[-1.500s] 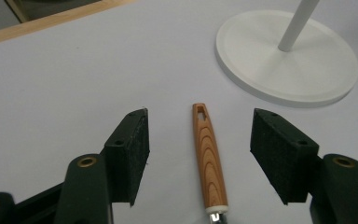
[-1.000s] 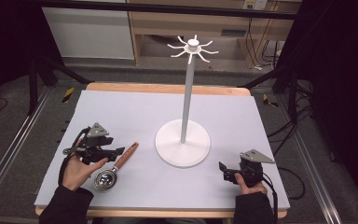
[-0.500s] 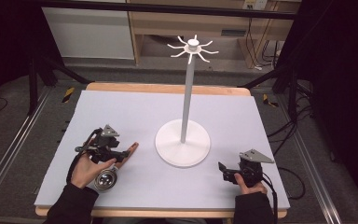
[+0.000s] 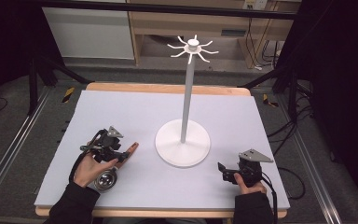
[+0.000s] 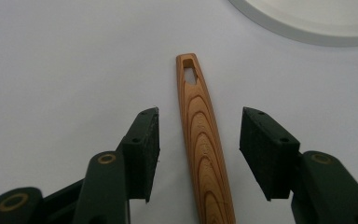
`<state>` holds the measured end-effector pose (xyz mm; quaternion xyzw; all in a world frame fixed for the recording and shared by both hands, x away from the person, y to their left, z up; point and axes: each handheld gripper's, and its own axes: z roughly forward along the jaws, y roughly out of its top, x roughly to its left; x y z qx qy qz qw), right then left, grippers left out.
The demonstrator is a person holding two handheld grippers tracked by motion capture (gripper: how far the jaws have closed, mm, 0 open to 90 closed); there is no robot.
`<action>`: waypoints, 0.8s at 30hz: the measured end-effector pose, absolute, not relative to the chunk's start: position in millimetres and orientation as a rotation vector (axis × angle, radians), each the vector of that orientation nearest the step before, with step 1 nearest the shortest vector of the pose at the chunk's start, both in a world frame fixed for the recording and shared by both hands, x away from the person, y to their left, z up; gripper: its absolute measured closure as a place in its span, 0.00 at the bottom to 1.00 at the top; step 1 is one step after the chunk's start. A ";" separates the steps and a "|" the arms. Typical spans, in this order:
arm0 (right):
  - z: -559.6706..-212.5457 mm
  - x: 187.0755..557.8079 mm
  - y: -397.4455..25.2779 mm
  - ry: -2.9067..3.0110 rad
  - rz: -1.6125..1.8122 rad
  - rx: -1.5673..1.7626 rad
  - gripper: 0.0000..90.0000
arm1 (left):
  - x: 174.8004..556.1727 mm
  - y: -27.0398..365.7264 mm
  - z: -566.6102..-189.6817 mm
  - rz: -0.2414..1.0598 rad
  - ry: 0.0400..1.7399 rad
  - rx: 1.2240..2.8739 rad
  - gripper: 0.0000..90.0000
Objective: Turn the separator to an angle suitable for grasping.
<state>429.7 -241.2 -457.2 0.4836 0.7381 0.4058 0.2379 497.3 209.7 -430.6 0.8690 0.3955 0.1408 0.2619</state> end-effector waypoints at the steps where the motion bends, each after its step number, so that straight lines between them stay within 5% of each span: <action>1: -457.2 429.7 -241.2 2.023 1.112 1.325 0.09 | 497.6 208.5 -431.9 0.376 1.071 2.358 0.54; 24: -459.4 431.7 -241.1 2.043 1.108 1.339 0.09 | 506.8 202.9 -453.2 0.292 1.112 2.460 0.69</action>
